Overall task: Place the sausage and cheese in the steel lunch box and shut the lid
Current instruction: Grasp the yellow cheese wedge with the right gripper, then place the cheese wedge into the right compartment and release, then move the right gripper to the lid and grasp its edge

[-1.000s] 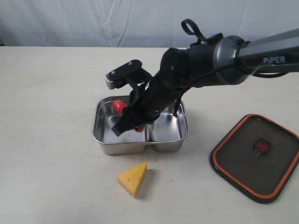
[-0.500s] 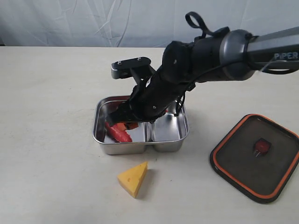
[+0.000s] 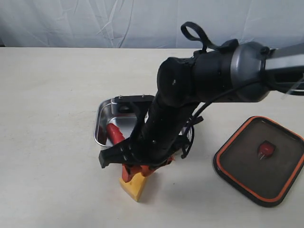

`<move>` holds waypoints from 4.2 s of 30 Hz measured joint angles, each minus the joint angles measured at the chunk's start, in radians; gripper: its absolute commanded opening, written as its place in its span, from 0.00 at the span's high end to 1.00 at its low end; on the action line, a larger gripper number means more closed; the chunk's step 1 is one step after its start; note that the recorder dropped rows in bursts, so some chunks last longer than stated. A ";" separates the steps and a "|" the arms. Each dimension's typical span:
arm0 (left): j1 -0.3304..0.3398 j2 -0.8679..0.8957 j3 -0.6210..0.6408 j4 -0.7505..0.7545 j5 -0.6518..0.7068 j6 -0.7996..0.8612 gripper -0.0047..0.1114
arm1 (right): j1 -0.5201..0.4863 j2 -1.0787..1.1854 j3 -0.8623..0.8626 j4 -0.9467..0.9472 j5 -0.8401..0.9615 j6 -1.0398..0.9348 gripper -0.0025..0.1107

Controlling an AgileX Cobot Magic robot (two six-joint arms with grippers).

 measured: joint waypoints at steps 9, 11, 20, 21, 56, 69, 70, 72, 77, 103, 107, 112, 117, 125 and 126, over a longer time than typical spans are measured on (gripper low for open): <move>0.000 0.000 0.000 0.000 0.000 0.000 0.96 | 0.001 0.000 0.017 -0.098 -0.044 0.363 0.50; 0.000 0.000 0.000 0.000 0.000 0.005 0.96 | 0.001 0.014 0.017 -0.118 -0.028 0.412 0.50; 0.000 0.000 0.000 0.000 0.000 0.007 0.96 | 0.001 0.077 0.017 -0.052 -0.079 0.484 0.50; 0.000 0.000 0.000 0.000 0.000 0.007 0.96 | 0.001 0.077 0.017 -0.045 -0.085 0.484 0.50; 0.000 0.000 0.000 0.000 0.000 0.007 0.96 | 0.002 0.103 0.020 -0.028 -0.031 0.290 0.99; 0.000 0.000 0.000 0.000 0.000 0.007 0.96 | -0.025 -0.152 0.021 -0.390 -0.152 0.371 0.99; 0.000 0.000 0.000 0.000 0.000 0.007 0.96 | -0.045 -0.152 0.021 -0.436 -0.167 0.394 0.99; 0.000 0.000 0.000 0.000 0.000 0.007 0.96 | -0.089 -0.142 0.021 -0.490 -0.196 0.421 0.99; 0.000 0.000 0.000 0.000 0.000 0.007 0.96 | -0.180 -0.070 0.021 -0.539 -0.261 0.369 0.99; 0.000 0.000 0.000 0.000 0.000 0.009 0.96 | -0.202 0.078 0.021 -0.531 -0.369 0.336 0.88; 0.000 0.000 0.000 0.000 0.000 0.011 0.96 | -0.202 0.078 0.021 -0.531 -0.369 0.336 0.58; 0.000 0.000 0.000 0.000 0.000 0.011 0.96 | -0.202 0.068 0.021 -0.526 -0.350 0.336 0.47; 0.000 0.000 0.000 0.000 0.000 0.011 0.96 | -0.202 -0.011 0.021 -0.524 -0.234 0.334 0.47; 0.000 0.000 0.000 0.000 0.000 0.011 0.96 | -0.203 -0.202 0.108 -0.668 0.035 0.380 0.66; 0.000 0.000 0.000 0.000 0.000 0.011 0.96 | -0.202 -0.215 0.131 -0.687 0.049 0.391 0.71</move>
